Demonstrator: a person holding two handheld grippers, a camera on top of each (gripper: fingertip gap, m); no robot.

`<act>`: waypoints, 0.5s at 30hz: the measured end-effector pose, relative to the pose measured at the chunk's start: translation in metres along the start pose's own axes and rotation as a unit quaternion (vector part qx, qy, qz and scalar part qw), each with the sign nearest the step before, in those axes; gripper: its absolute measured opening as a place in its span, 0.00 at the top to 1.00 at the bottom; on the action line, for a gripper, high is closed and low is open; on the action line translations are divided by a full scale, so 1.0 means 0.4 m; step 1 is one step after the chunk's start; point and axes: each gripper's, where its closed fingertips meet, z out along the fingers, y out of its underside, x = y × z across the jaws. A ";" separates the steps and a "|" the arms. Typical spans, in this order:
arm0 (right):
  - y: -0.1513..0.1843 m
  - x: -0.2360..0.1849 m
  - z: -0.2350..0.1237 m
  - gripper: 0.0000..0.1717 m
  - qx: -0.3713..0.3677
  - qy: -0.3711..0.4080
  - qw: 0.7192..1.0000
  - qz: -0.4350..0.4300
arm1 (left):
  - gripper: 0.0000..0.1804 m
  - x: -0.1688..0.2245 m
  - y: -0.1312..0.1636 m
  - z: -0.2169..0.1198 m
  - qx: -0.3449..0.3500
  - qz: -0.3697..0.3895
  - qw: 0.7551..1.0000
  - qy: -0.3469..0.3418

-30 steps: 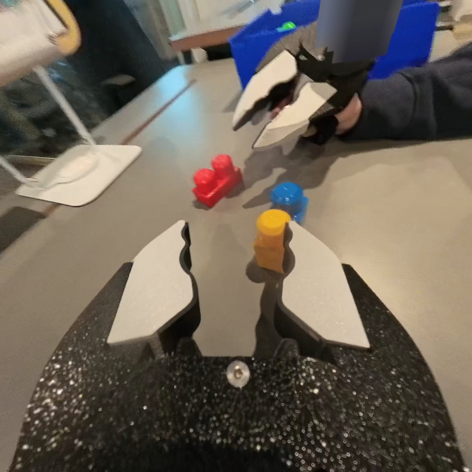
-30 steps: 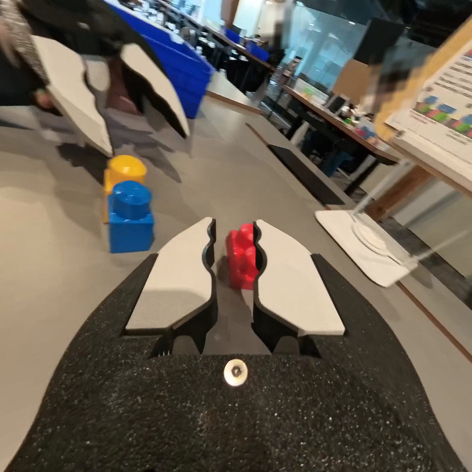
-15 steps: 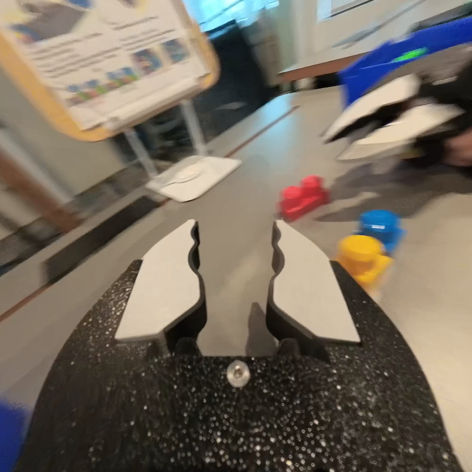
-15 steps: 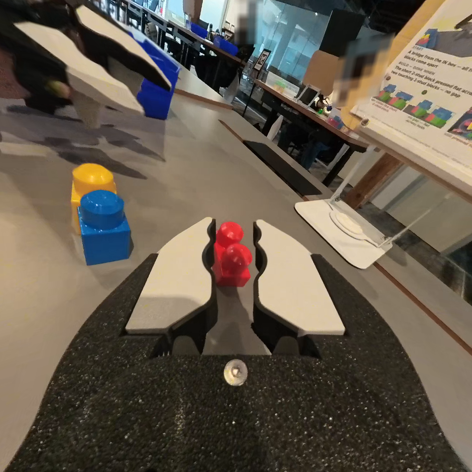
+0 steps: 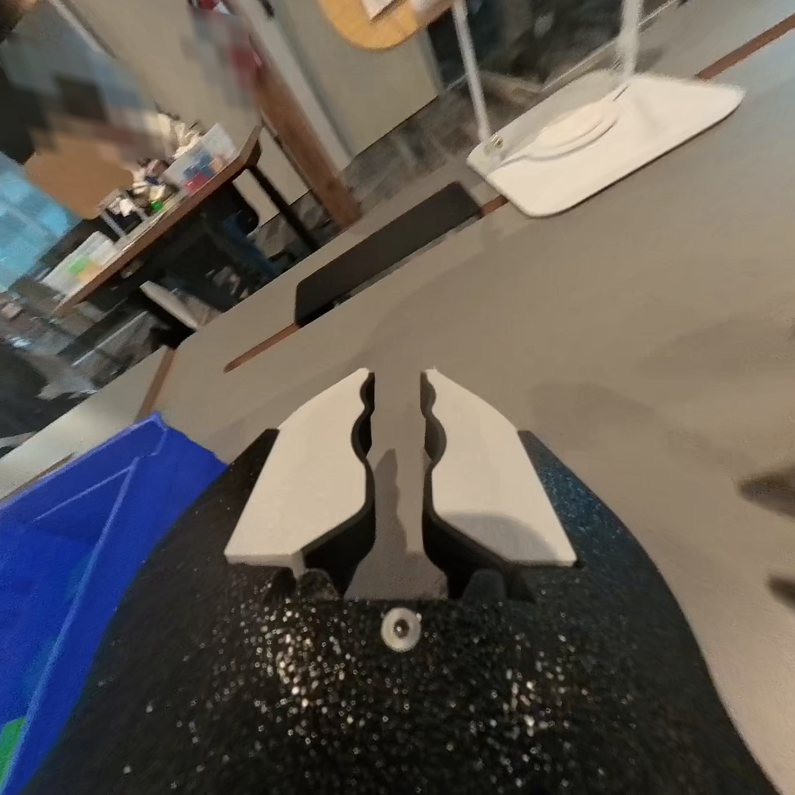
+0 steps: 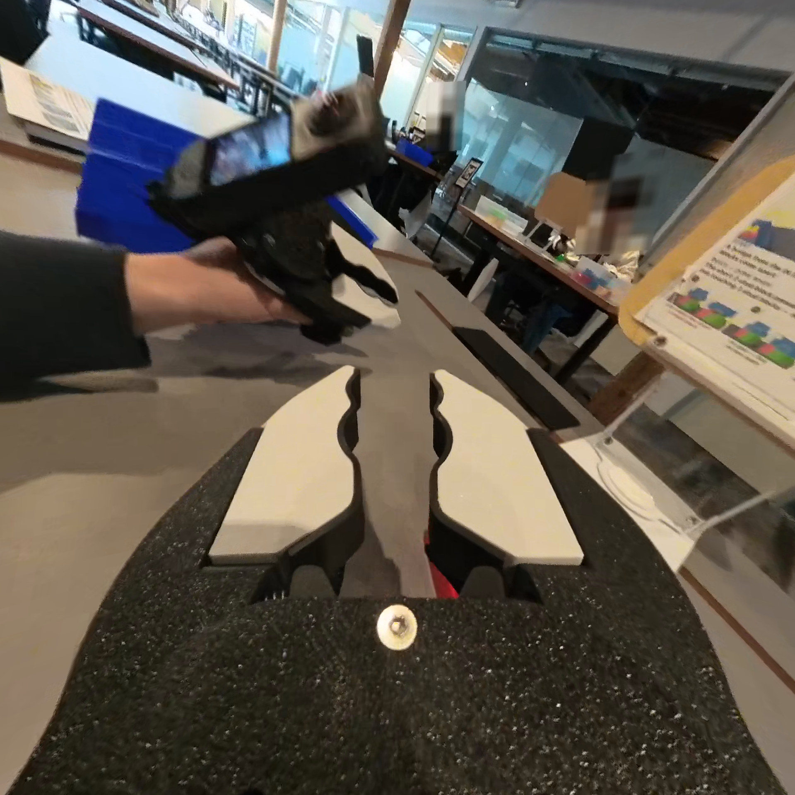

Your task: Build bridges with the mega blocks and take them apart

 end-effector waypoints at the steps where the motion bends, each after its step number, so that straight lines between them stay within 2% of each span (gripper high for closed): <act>1: -0.019 -0.008 0.004 0.83 0.004 0.002 1.000 -0.001 | 0.90 -0.005 0.003 0.006 -0.010 0.010 1.000 -0.007; 4: -0.065 -0.039 0.015 0.88 0.011 0.005 1.000 -0.024 | 0.90 -0.009 0.000 0.018 -0.028 0.036 0.999 -0.019; 8: -0.076 -0.044 0.021 0.88 0.003 0.028 0.998 -0.060 | 0.90 0.004 -0.008 0.016 -0.029 0.031 0.999 -0.007; 15: 0.018 0.068 -0.051 0.88 -0.036 0.089 0.995 -0.004 | 0.89 0.025 -0.020 -0.054 0.034 0.006 0.999 0.041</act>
